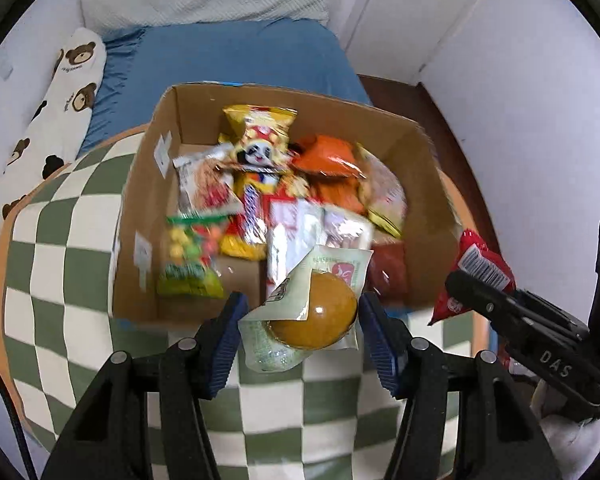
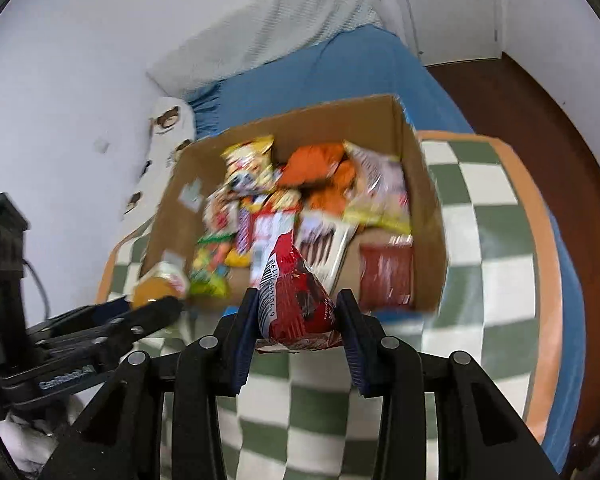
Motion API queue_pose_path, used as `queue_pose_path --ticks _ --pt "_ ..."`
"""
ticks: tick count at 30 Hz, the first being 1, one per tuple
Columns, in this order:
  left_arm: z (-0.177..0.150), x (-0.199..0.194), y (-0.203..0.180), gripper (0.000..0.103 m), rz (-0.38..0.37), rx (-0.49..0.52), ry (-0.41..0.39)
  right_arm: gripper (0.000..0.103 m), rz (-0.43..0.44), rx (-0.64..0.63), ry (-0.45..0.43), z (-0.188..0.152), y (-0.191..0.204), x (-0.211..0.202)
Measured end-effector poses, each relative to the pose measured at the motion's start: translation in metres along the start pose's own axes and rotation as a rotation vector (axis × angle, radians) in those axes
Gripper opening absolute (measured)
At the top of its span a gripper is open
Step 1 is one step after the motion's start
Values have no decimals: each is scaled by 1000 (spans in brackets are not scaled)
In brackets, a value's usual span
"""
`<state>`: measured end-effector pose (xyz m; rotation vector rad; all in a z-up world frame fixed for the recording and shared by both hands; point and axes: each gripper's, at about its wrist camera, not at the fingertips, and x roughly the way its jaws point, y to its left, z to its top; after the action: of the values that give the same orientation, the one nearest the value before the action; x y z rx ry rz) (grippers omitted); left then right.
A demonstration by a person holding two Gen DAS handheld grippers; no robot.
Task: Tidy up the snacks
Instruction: 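Lower both items into the box and open both tools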
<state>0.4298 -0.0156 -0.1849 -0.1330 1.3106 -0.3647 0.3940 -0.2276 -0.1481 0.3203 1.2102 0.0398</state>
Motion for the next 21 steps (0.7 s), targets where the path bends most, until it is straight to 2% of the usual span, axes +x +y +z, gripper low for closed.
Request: queue_pose_path --ticks 4,9,10,11,12,13,16,19,21 --pt "23 34 15 56 62 3 53 41 -46 11 70 24 -10 35" --pt "30 88 34 58 89 -33 173 44 -89 10 157 25 -20 78" --pt "32 95 37 58 93 -44 189 47 -104 5 179 24 -21 85" --pt "32 102 41 62 99 -54 203 62 -107 10 213 24 -23 94" --pt "31 106 43 66 97 -56 213 84 -109 18 230 23 -25 98" --pt "30 109 45 73 92 -61 217 90 -128 16 245 24 -26 102" --pt "28 113 48 75 103 -63 212 91 -152 3 241 27 -26 104" --pt "25 116 48 85 136 -44 212 95 -196 -24 236 30 -22 103" --pt "23 115 48 85 157 -31 203 96 -214 -39 230 32 -19 102"
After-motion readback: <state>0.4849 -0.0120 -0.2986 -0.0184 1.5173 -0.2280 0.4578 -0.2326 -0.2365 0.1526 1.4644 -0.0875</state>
